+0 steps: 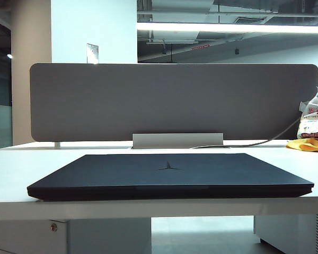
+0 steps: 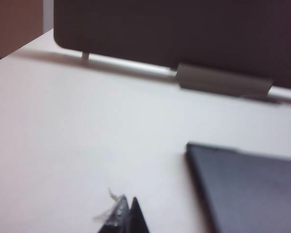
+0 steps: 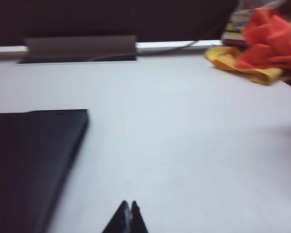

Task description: Open the lid of the laptop and use the keypad to enter the password "123".

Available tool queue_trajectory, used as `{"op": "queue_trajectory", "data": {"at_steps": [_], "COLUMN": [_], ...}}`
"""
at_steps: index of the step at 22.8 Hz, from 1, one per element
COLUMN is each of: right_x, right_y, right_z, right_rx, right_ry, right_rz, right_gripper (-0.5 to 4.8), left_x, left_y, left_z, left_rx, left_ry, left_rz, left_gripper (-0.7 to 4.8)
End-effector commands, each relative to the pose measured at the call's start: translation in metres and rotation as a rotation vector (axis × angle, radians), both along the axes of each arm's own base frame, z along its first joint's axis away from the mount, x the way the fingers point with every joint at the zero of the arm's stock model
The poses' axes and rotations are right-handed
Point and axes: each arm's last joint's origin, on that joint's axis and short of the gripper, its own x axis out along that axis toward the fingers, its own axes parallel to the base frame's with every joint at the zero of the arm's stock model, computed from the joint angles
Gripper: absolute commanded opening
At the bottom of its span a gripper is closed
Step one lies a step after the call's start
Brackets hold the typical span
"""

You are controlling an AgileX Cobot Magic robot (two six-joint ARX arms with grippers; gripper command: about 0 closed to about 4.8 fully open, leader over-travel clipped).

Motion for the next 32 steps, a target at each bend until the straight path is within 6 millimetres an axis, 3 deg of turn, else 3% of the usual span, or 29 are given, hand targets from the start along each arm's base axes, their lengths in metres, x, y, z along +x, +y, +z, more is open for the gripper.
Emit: {"op": "queue_trajectory", "data": {"at_steps": [1,6,11,14,20,24,32], "right_x": [0.000,0.000,0.000,-0.003,-0.008,0.004,0.055], "right_y": [0.004,0.005,0.006,0.008,0.010,0.018,0.058], "right_z": [0.002,0.003,0.006,0.016,0.044,0.056,0.081], "right_rx": [0.048,0.096,0.277,0.319,0.322,0.319,0.327], "right_ry": [-0.021,-0.027,-0.024,-0.042,-0.021,0.093,0.391], "right_rz": [0.141,0.174,0.179,0.261,0.237,0.277,0.396], "right_gripper": [-0.01,-0.01,-0.01,-0.05,-0.05,-0.05,-0.05], "left_x": [0.000,0.000,-0.001,-0.002,-0.005,-0.007,0.000], "left_y": [-0.002,-0.002,-0.006,-0.009,-0.014,-0.019,-0.031], "left_z": [0.006,0.007,0.006,0.003,0.005,0.022,0.072], "left_rx": [-0.133,-0.284,-0.285,-0.289,-0.282,-0.242,-0.129], "left_ry": [-0.044,-0.037,-0.011,0.047,0.102,0.113,0.238], "left_rz": [-0.075,-0.089,-0.217,-0.309,-0.353,-0.389,-0.493], "left_gripper": [-0.06,0.00,-0.01,-0.01,-0.02,-0.02,-0.03]}}
